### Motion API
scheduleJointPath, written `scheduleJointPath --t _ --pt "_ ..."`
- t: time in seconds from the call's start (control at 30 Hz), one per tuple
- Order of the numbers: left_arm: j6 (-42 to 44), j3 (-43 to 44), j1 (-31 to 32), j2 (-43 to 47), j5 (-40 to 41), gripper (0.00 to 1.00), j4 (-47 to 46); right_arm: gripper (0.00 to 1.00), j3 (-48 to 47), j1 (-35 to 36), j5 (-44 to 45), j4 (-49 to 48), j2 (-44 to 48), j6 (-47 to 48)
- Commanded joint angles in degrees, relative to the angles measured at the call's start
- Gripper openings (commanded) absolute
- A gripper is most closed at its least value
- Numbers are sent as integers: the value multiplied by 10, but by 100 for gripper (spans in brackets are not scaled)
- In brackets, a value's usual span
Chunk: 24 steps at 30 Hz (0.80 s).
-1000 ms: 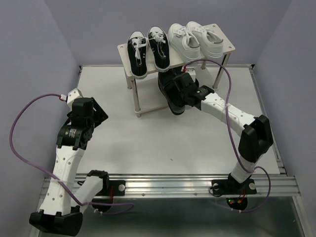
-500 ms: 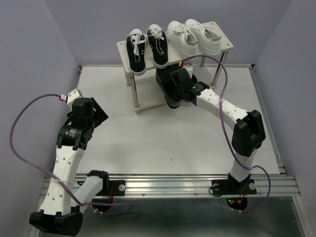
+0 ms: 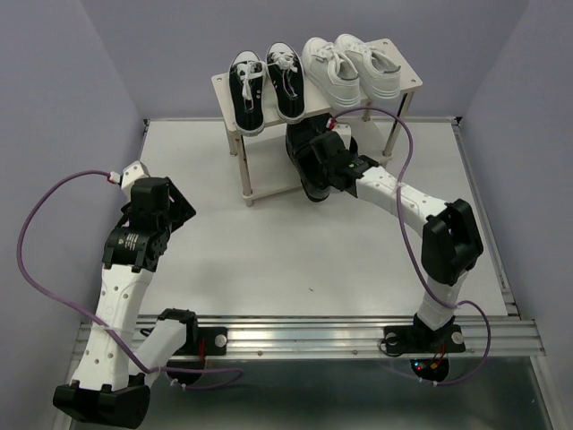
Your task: Place and organize the shoes onto the shoe shelf
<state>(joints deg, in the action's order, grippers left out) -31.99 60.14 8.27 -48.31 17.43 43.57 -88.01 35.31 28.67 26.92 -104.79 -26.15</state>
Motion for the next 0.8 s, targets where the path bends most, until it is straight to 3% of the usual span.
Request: scheduleJointPath --t 0.0,0.77 --pt "0 9 2 8 12 76 1 1 9 -9 22 -74 40 -38" --pt "-4 13 2 14 15 76 8 1 -24 -9 43 -99 28 -17"
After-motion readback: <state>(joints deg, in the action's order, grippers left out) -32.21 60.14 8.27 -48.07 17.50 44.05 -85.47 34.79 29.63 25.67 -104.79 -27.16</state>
